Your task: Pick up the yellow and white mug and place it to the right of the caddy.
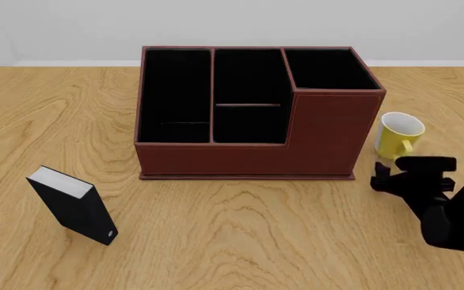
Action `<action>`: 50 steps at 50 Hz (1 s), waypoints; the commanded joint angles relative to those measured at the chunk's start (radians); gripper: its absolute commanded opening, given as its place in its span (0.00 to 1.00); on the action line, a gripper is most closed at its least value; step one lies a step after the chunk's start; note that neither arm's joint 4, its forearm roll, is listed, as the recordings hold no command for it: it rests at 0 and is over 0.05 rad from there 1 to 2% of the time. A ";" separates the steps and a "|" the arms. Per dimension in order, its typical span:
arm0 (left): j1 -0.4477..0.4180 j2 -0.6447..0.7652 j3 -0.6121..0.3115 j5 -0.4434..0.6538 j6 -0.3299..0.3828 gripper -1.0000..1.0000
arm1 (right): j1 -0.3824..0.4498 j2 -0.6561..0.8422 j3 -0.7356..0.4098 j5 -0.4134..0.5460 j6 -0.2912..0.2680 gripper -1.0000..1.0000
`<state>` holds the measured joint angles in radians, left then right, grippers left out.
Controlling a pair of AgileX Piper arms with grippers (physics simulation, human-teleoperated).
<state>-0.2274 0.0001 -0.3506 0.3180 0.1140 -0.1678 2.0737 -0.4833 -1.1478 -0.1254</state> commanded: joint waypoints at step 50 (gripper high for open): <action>-0.031 0.000 -0.105 0.050 -0.027 1.00 | -0.025 -1.145 0.481 0.503 -0.017 1.00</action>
<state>-0.2514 0.0000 -0.4291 0.3572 0.1003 -0.2036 1.3431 -0.0606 -0.9509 -0.1346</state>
